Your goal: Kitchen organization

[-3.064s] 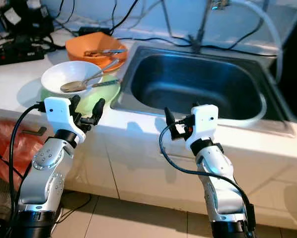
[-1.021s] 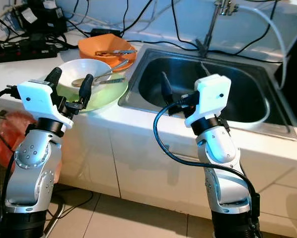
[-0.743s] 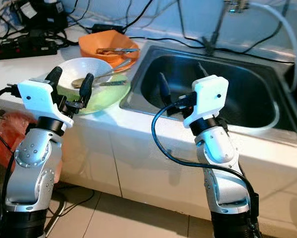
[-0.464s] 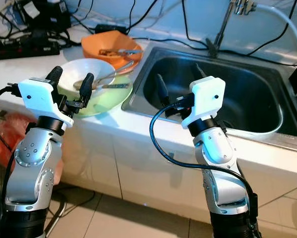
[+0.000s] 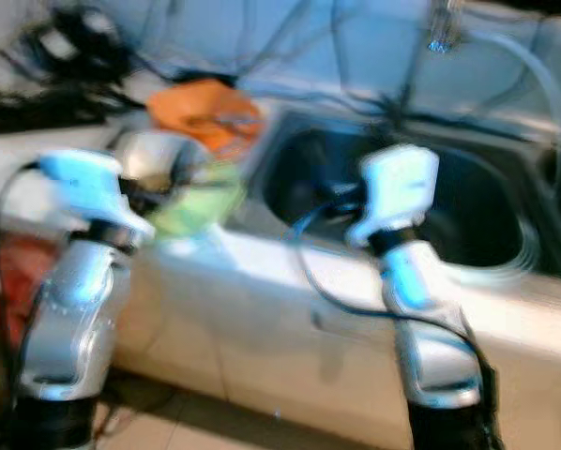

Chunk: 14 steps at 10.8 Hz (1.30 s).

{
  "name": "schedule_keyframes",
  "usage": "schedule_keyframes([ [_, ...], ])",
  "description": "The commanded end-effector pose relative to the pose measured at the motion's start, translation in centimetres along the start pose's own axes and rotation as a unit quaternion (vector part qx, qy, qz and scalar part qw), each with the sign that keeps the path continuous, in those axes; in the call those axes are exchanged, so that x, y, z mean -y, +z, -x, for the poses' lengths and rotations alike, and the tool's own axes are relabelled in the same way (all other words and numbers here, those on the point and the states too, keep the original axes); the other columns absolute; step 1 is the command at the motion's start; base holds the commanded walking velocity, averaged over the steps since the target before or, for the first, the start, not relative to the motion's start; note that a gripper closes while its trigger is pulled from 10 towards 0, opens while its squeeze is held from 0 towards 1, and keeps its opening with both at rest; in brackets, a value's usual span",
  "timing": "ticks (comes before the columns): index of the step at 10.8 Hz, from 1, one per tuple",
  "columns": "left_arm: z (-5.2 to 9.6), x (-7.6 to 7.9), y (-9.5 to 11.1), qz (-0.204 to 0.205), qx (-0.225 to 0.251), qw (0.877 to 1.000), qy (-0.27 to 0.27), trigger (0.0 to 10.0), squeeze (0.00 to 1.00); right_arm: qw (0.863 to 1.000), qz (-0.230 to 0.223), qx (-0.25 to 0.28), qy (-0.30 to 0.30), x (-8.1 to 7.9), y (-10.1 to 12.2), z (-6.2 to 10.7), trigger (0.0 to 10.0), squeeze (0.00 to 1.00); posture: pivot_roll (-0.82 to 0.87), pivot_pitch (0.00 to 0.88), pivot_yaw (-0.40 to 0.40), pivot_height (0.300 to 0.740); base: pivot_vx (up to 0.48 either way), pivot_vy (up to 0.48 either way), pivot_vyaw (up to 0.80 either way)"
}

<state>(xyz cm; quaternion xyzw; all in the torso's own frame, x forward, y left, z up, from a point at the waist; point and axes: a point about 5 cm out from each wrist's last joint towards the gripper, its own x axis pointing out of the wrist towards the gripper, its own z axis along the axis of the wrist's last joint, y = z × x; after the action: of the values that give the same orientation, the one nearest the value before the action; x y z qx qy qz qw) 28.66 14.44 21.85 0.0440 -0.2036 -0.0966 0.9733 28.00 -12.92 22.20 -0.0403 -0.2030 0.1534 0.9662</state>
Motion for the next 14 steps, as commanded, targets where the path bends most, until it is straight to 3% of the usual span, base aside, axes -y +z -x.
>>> schedule_keyframes([
  [1, 0.1, -0.6, 0.4, -0.002, 0.008, 1.0, 0.006, 10.0, 0.0, 1.0, -0.004, 0.006, 0.015, -0.8, 0.1, -0.2, 10.0, 0.0, 0.07, 0.009, -0.045, 0.74, 0.0, 0.0, 0.0],
  [4, 0.3, -0.4, 0.6, -0.003, 0.012, 1.0, 0.0, 10.0, 0.0, 1.0, -0.004, 0.005, 0.017, -0.9, 0.0, -0.2, 10.0, 0.0, 0.07, 0.011, -0.047, 0.74, 0.0, 0.0, 0.0],
  [7, 0.5, 0.4, 1.7, -0.026, 0.045, 0.998, -0.042, 10.0, 0.0, 1.0, -0.004, 0.0, 0.017, -1.0, -0.2, -0.2, 10.0, 0.0, 0.07, 0.017, -0.046, 0.74, 0.0, 0.0, 0.0],
  [9, 0.9, 1.0, 2.1, -0.008, 0.057, 0.995, -0.076, 10.0, 0.0, 1.0, -0.003, -0.009, 0.018, -1.1, -0.5, -0.1, 10.0, 0.0, 0.07, 0.017, -0.046, 0.74, 0.0, 0.0, 0.0],
  [12, 1.2, 1.6, 1.6, 0.016, 0.046, 0.993, -0.104, 10.0, 0.0, 0.996, -0.062, -0.058, 0.039, -1.6, -1.4, -0.3, 10.0, 0.0, 0.08, 0.019, -0.049, 0.74, 0.0, 0.0, 0.0],
  [14, 1.7, 3.1, 0.9, 0.049, 0.026, 0.986, -0.159, 10.0, 0.0, 0.989, -0.081, -0.099, 0.077, -1.5, -2.0, 0.0, 10.0, 0.0, 0.08, 0.018, -0.05, 0.74, 0.0, 0.0, 0.0],
])
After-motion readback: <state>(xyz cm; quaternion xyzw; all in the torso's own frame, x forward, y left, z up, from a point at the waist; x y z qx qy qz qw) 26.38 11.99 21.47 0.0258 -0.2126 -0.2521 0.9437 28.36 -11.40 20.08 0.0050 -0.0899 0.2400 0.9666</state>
